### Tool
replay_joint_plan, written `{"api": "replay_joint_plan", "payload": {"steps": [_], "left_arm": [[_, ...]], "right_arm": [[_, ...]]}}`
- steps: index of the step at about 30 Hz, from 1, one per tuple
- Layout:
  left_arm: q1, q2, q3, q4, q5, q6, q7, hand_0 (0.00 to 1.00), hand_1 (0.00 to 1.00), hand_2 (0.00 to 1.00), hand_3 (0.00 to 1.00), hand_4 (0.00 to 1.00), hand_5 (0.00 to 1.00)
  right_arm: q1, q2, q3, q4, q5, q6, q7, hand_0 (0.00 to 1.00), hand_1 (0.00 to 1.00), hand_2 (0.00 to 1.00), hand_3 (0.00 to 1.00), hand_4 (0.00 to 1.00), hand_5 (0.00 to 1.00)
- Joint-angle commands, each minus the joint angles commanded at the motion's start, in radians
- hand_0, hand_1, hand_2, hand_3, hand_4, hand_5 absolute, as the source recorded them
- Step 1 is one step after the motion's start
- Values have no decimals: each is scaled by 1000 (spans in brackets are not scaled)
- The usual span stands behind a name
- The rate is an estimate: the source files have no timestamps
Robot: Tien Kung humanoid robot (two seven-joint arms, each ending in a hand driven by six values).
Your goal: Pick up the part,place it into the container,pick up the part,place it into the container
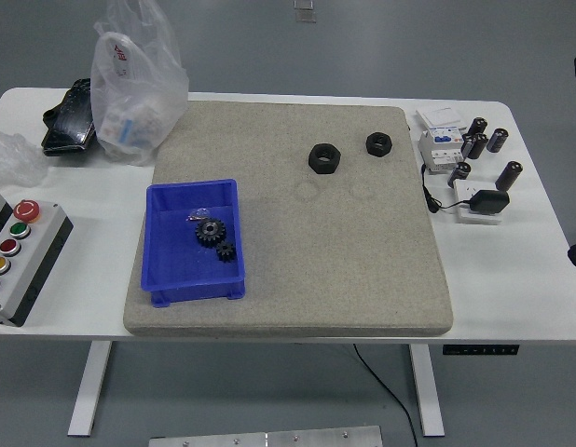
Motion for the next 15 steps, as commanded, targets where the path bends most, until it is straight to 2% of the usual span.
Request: {"api": "replay_joint_plan", "payload": {"steps": [4,5,15], "left_arm": [[-1,-7,0,0,-7,0,-5,827,731,758,843,807,463],[-1,-7,0,0,-8,0,-6,827,731,758,843,808,462],[12,-3,-29,0,-5,13,17,827,731,758,844,810,459]], "right_arm": [[5,3,-1,-9,-1,1,-6,368,501,583,691,791,507],[5,3,-2,-11,-1,2,-7,413,614,667,691,785,496],[10,27,-50,-66,19,-1,-15,434,634,682,693,784,499]]}}
